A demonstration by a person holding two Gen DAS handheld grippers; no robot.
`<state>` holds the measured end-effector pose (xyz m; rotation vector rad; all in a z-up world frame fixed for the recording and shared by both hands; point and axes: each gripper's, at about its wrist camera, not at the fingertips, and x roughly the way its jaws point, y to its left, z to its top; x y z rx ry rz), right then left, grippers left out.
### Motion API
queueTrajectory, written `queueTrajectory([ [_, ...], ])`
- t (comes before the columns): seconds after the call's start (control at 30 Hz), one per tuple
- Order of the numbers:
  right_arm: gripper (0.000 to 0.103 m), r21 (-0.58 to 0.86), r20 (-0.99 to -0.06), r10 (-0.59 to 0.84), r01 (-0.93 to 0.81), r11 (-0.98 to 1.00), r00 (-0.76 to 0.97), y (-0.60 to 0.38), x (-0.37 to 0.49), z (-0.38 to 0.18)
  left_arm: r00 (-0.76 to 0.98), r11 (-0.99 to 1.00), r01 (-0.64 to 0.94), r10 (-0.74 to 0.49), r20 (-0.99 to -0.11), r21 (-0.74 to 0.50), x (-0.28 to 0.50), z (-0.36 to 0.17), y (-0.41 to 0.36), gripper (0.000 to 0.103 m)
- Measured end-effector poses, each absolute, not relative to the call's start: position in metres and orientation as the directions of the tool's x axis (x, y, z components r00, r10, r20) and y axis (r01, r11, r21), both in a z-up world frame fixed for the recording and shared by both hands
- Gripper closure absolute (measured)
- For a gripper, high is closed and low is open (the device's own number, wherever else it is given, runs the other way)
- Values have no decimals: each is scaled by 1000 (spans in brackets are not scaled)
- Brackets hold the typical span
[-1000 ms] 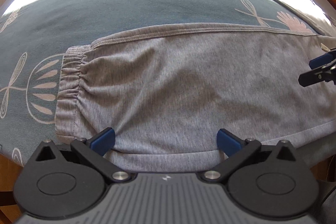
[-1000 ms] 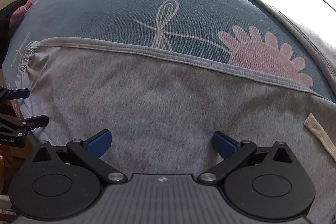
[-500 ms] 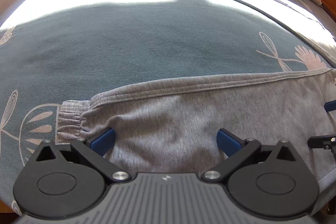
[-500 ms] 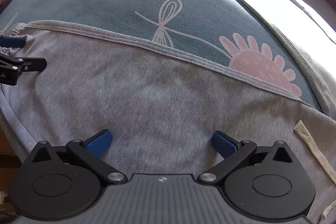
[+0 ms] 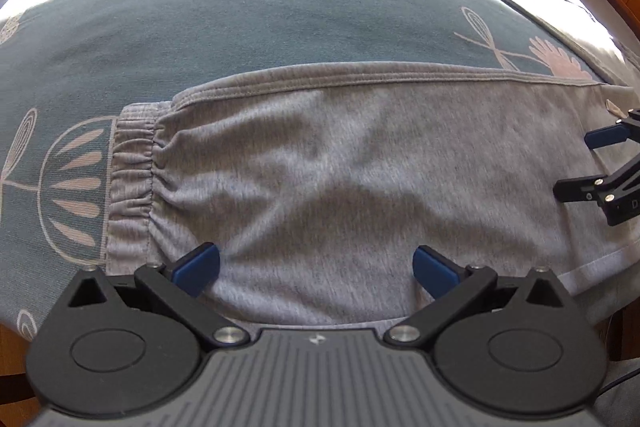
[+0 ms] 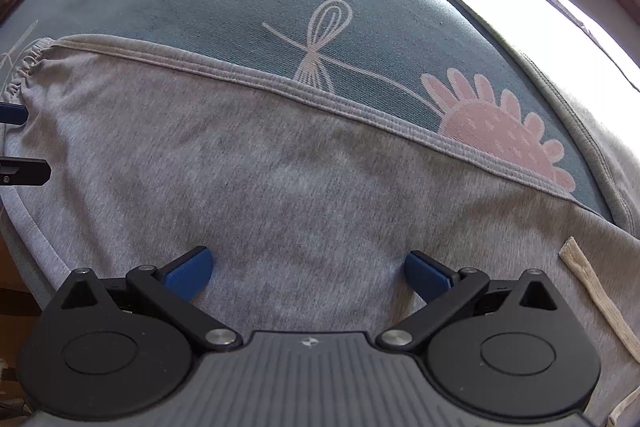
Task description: Fold clothes
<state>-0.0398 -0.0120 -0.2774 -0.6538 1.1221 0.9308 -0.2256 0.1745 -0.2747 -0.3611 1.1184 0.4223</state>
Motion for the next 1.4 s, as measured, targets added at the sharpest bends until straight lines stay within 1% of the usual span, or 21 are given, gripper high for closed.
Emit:
queueTrajectory([
  [0.13, 0, 13, -946, 290, -878, 479, 144, -13, -40, -277, 338, 834, -548, 154, -929, -61, -239, -270, 177, 1],
  [0.3, 0, 10, -944, 293, -876, 481, 151, -15, -42, -277, 413, 875, -478, 145, -899, -79, -219, -256, 170, 1],
  [0.4, 0, 10, -942, 298, -876, 482, 154, -17, -43, -277, 466, 891, -434, 98, -879, -131, -197, -258, 169, 1],
  [0.5, 0, 10, -943, 297, -876, 483, 153, -17, -43, -277, 473, 897, -409, 51, -880, -168, -175, -268, 167, 1],
  [0.6, 0, 11, -945, 290, -876, 482, 148, -16, -41, -277, 459, 891, -426, 63, -886, -157, -178, -274, 167, 1],
  [0.73, 0, 12, -946, 289, -874, 486, 148, -17, -41, -276, 371, 898, -435, 113, -922, -65, -200, -278, 169, 1],
  [0.8, 0, 12, -944, 294, -874, 487, 151, -18, -42, -276, 342, 894, -445, 123, -932, -46, -208, -275, 170, 1],
  [0.87, 0, 12, -942, 299, -873, 487, 154, -19, -42, -275, 353, 887, -458, 124, -927, -55, -211, -269, 168, 1],
  [1.03, 0, 12, -938, 308, -873, 488, 159, -22, -42, -275, 426, 903, -410, 69, -902, -124, -202, -265, 144, 1],
  [1.13, 0, 14, -939, 306, -874, 486, 155, -22, -40, -274, 402, 911, -396, 57, -914, -117, -200, -278, 133, 1],
  [1.23, 0, 16, -938, 310, -874, 486, 155, -23, -40, -273, 408, 924, -375, 94, -908, -72, -209, -281, 128, 1],
  [1.4, 0, 12, -930, 326, -872, 489, 170, -27, -42, -272, 390, 958, -284, 83, -917, -34, -217, -284, 119, 1],
])
